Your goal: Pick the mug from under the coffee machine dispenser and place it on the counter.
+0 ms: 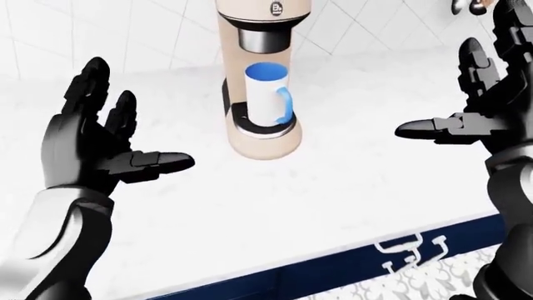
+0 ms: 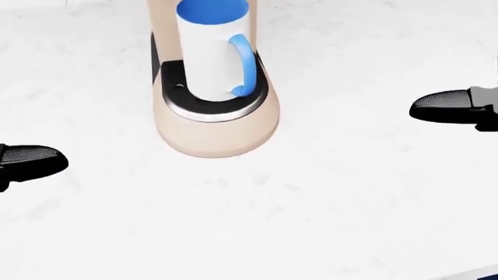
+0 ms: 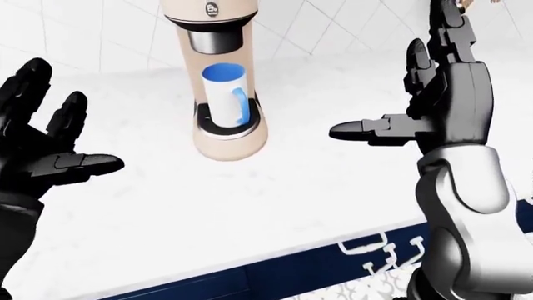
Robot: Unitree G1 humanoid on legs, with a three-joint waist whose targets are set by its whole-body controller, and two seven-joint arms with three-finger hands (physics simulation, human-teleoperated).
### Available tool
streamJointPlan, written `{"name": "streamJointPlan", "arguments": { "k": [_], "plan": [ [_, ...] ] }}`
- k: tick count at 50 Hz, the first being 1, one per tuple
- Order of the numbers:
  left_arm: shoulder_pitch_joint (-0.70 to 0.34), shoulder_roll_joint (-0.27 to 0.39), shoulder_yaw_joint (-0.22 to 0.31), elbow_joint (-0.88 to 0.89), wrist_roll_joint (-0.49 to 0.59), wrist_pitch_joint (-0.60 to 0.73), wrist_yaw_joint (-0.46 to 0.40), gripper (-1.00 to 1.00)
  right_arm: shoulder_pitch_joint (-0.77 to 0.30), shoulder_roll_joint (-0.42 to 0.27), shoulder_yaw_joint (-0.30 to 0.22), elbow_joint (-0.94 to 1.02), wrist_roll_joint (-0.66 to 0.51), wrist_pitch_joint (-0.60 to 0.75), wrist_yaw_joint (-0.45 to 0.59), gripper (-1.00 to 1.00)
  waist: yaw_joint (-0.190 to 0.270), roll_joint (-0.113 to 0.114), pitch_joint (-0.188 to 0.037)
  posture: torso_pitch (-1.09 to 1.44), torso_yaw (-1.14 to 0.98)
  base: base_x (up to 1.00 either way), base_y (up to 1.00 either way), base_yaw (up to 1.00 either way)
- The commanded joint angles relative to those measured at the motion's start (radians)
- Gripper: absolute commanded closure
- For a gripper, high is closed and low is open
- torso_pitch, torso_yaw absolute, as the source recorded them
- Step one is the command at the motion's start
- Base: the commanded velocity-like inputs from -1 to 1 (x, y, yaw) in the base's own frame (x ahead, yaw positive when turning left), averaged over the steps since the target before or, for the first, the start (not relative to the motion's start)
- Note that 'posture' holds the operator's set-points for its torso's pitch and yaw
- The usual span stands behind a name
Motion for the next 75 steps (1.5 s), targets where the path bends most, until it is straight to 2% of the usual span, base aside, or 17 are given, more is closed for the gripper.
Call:
{"name": "streamJointPlan", "arguments": {
  "k": [1, 2, 6, 9, 12, 18, 20, 25, 31, 34, 38, 48, 55, 63, 71, 75],
  "plan": [
    [-0.018, 0.007, -0.004, -0.022, -0.021, -0.041, -0.004, -1.00, -0.020, -0.014, -0.012, -0.026, -0.003, -0.028, 0.000, -1.00, 0.000, 0.001, -0.021, 0.00, 0.00, 0.00, 0.00, 0.00],
    [-0.022, -0.006, -0.003, -0.016, -0.052, -0.026, 0.005, -1.00, -0.021, -0.013, -0.013, -0.029, -0.001, -0.024, 0.001, -1.00, 0.000, 0.001, -0.021, 0.00, 0.00, 0.00, 0.00, 0.00],
    [-0.013, -0.008, -0.078, -0.015, 0.009, -0.027, -0.024, -1.00, -0.012, -0.007, -0.010, -0.030, -0.007, -0.034, 0.005, -1.00, 0.001, 0.001, -0.020, 0.00, 0.00, 0.00, 0.00, 0.00],
    [-0.052, -0.013, -0.121, -0.003, 0.062, 0.007, -0.053, -1.00, -0.009, -0.004, -0.010, -0.028, -0.012, -0.037, 0.011, -1.00, 0.002, 0.000, -0.020, 0.00, 0.00, 0.00, 0.00, 0.00],
    [-0.121, -0.030, -0.127, 0.018, 0.073, 0.055, -0.065, -1.00, -0.008, -0.002, -0.009, -0.031, -0.013, -0.034, 0.014, -1.00, 0.003, -0.003, -0.020, 0.00, 0.00, 0.00, 0.00, 0.00],
    [-0.193, -0.031, -0.170, 0.096, 0.145, 0.069, -0.104, -1.00, -0.005, 0.003, -0.007, -0.033, -0.017, -0.035, 0.018, -1.00, 0.004, -0.006, -0.018, 0.00, 0.00, 0.00, 0.00, 0.00],
    [-0.201, -0.028, -0.187, 0.128, 0.178, 0.081, -0.124, -1.00, -0.003, 0.005, -0.007, -0.036, -0.018, -0.036, 0.020, -1.00, 0.005, -0.007, -0.019, 0.00, 0.00, 0.00, 0.00, 0.00],
    [-0.226, -0.064, -0.189, 0.208, 0.216, 0.079, -0.153, -1.00, -0.006, 0.005, -0.008, -0.039, -0.014, -0.032, 0.020, -1.00, 0.007, -0.009, -0.019, 0.00, 0.00, 0.00, 0.00, 0.00],
    [-0.274, -0.138, -0.215, 0.278, 0.258, 0.024, -0.046, -1.00, -0.009, -0.001, -0.015, -0.041, -0.008, -0.026, 0.018, -1.00, 0.007, -0.016, -0.021, 0.00, 0.00, 0.00, 0.00, 0.00],
    [-0.301, -0.151, -0.210, 0.286, 0.244, 0.026, 0.004, -1.00, -0.016, -0.007, -0.016, -0.037, -0.005, -0.024, 0.016, -1.00, 0.009, -0.020, -0.023, 0.00, 0.00, 0.00, 0.00, 0.00],
    [-0.313, -0.165, -0.244, 0.288, 0.237, 0.017, 0.040, -1.00, -0.018, -0.010, -0.015, -0.039, -0.002, -0.021, 0.013, -1.00, 0.007, -0.022, -0.023, 0.00, 0.00, 0.00, 0.00, 0.00],
    [-0.348, -0.213, -0.314, 0.304, 0.267, 0.014, 0.048, -1.00, -0.011, -0.010, -0.016, -0.034, -0.004, -0.029, 0.016, -1.00, 0.009, -0.024, -0.027, 0.00, 0.00, 0.00, 0.00, 0.00],
    [-0.455, -0.248, -0.341, 0.402, 0.312, -0.012, 0.042, -1.00, -0.006, -0.009, -0.019, -0.029, -0.004, -0.036, 0.017, -1.00, 0.010, -0.029, -0.027, 0.00, 0.00, 0.00, 0.00, 0.00],
    [-0.483, -0.289, -0.377, 0.461, 0.354, -0.046, 0.025, -1.00, 0.003, -0.004, -0.017, -0.023, -0.008, -0.048, 0.020, -1.00, 0.010, -0.033, -0.031, 0.00, 0.00, 0.00, 0.00, 0.00],
    [-0.490, -0.345, -0.400, 0.483, 0.391, -0.068, 0.056, -1.00, 0.003, -0.007, -0.025, -0.024, -0.006, -0.045, 0.022, -1.00, 0.011, -0.035, -0.032, 0.00, 0.00, 0.00, 0.00, 0.00],
    [-0.528, -0.368, -0.408, 0.509, 0.415, -0.089, 0.084, -1.00, 0.004, -0.006, -0.020, -0.021, -0.007, -0.049, 0.020, -1.00, 0.012, -0.037, -0.031, 0.00, 0.00, 0.00, 0.00, 0.00]
  ]
}}
